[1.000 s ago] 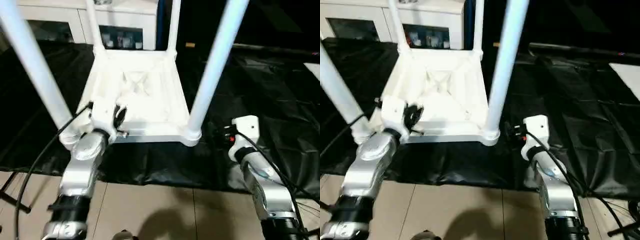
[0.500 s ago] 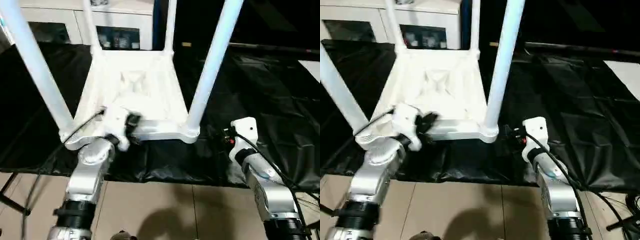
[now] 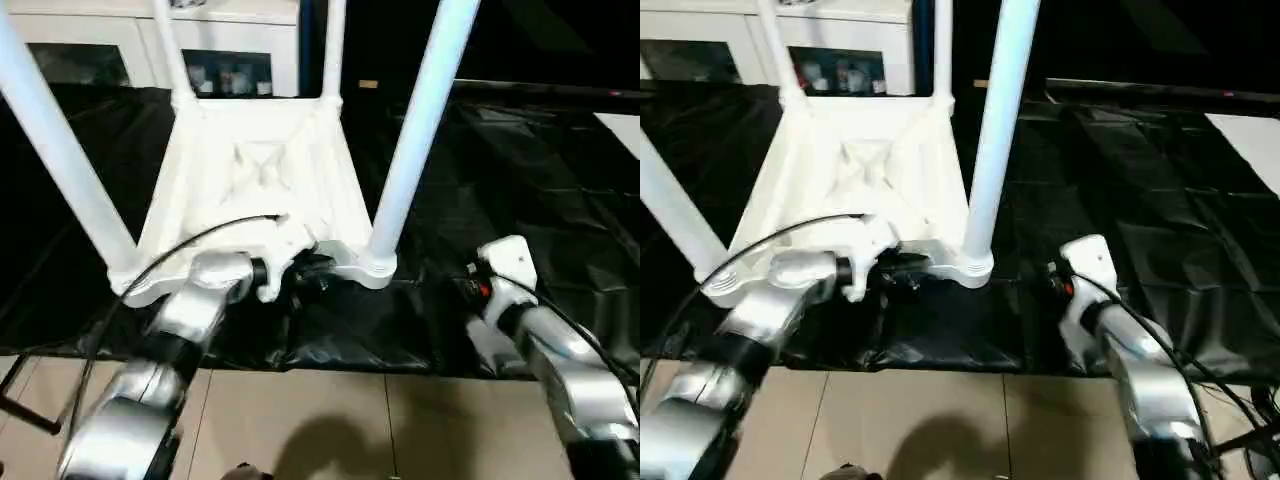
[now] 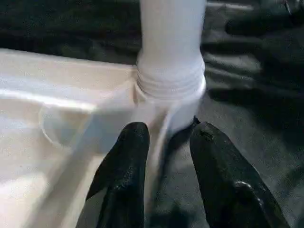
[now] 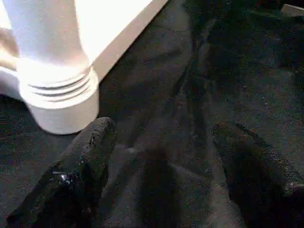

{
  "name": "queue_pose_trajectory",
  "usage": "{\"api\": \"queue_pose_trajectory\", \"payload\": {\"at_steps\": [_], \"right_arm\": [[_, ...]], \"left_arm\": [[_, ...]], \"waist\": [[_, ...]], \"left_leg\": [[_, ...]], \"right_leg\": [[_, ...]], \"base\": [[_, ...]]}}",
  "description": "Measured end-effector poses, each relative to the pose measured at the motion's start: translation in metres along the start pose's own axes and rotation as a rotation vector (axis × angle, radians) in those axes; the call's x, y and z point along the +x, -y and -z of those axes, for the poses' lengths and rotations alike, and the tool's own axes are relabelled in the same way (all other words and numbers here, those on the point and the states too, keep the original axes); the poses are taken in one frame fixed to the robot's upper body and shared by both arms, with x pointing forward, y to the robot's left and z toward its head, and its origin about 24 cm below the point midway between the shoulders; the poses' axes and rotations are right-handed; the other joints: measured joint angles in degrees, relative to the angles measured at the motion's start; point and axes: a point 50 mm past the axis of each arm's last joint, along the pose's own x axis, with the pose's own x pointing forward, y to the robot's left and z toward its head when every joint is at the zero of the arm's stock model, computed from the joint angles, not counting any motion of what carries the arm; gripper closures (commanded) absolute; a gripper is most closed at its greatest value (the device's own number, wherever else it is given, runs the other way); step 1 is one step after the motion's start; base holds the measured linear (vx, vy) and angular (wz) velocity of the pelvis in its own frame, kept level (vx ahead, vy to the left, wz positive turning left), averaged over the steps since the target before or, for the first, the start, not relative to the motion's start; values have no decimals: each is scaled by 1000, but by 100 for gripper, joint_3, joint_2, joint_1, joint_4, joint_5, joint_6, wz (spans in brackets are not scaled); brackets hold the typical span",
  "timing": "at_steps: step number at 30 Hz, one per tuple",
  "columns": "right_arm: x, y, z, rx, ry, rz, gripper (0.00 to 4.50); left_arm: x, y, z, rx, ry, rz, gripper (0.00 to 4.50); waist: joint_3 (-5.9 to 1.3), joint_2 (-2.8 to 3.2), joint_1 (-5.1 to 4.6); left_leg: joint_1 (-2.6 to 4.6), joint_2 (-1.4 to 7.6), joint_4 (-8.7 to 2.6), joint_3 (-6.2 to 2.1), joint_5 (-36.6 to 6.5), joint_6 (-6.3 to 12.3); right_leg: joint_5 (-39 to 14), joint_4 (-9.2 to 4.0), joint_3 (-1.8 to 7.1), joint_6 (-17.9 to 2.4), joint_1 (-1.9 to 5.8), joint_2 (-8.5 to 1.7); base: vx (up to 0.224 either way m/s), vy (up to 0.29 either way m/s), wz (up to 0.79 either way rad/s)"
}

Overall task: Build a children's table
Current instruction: Rotate leg to tighten

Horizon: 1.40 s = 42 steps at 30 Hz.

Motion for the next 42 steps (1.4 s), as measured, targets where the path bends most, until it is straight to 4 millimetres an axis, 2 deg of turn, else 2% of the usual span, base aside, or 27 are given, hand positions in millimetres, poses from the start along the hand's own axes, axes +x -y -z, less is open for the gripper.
{"api": "queue_pose_trajectory", "payload": {"at_steps": [3,6,7,9,10,12,14,16,20,21,25,29,32,35,38,42], "right_arm": [[-2,-1,-2,2,7,-4,84],[-6,-3,-1,3,8,-5,84],[-8,-4,0,6,7,-3,84],[-10,-6,1,19,13,5,84],[-11,-7,3,38,19,30,84],[-11,-10,1,49,40,59,84],[-10,-12,-3,60,65,92,84],[-9,-12,-5,69,78,119,84],[-6,-14,-8,61,83,111,84],[-6,-14,-8,59,83,110,84],[-2,-13,-10,58,82,104,84],[-1,-13,-10,59,82,107,84],[0,-13,-8,62,75,109,84],[0,-13,-9,59,80,109,84],[-1,-12,-9,59,80,110,84],[-1,-12,-8,57,78,111,84]], "left_arm": [[3,-6,-7,36,-18,4,279],[3,-8,-4,41,-27,-3,279],[2,-8,-3,36,-21,-17,279],[0,-11,-2,14,3,-68,279],[-3,-15,-4,-23,66,-155,279],[-10,-19,-5,-91,141,-264,279],[-17,-18,-3,-149,237,-393,279],[-25,-9,6,-205,309,-532,279],[-41,4,28,-259,277,-698,279],[-45,3,29,-264,277,-730,279],[-57,1,16,-249,322,-776,279],[-63,2,8,-272,343,-796,279],[-62,8,12,-303,320,-795,279],[-58,11,11,-316,315,-784,279],[-58,12,6,-311,318,-775,279],[-56,13,3,-316,314,-761,279]], "waist": [[4,55,-7],[-2,118,-16],[7,157,-16],[3,203,-20],[-5,228,-20],[-5,235,-38],[-6,230,-61],[-2,181,-74],[36,73,-72],[40,32,-55],[34,-32,-3],[36,-35,-24],[43,-24,-73],[39,-25,-131],[31,-24,-164],[-1,-18,-159]], "left_leg": [[7,0,0,1,0,0],[11,1,-2,0,0,-1],[9,3,-1,0,0,-1],[8,3,-1,0,0,0],[9,5,-3,0,0,-1],[8,10,-3,0,0,0],[8,15,-4,1,0,-1],[3,27,-4,6,0,0],[-4,44,-3,19,0,-1],[-7,51,-3,19,1,-2],[-7,52,-3,34,1,-4],[57,48,-31,53,-4,-6],[215,50,-126,63,-26,-21],[309,49,-189,74,-33,-23],[307,49,-215,96,-69,-5],[301,45,-208,108,-157,70]], "right_leg": [[4,1,0,-7,6,-1],[5,2,-2,-8,9,-1],[6,3,-6,-10,9,-1],[7,3,-6,-12,8,-2],[7,4,-10,-12,8,-2],[7,7,-18,-12,6,-1],[6,6,-24,-13,7,-1],[4,4,-35,-13,7,-1],[3,6,-45,-12,4,0],[2,4,-51,-12,4,2],[-1,-1,-44,-6,10,-2],[-51,-36,-46,70,65,-11],[-57,-177,-76,77,237,-7],[-82,-247,-76,93,343,0],[-95,-281,-72,61,351,2],[-204,-280,-76,-1,361,3]], "base": [[0,0,0],[0,0,0],[0,0,0],[0,0,0],[0,0,0],[0,0,0],[0,0,0],[0,0,0],[0,0,0],[0,0,0],[0,0,0],[0,0,0],[36,5,-2],[73,5,-2],[86,6,0],[100,7,0]]}}
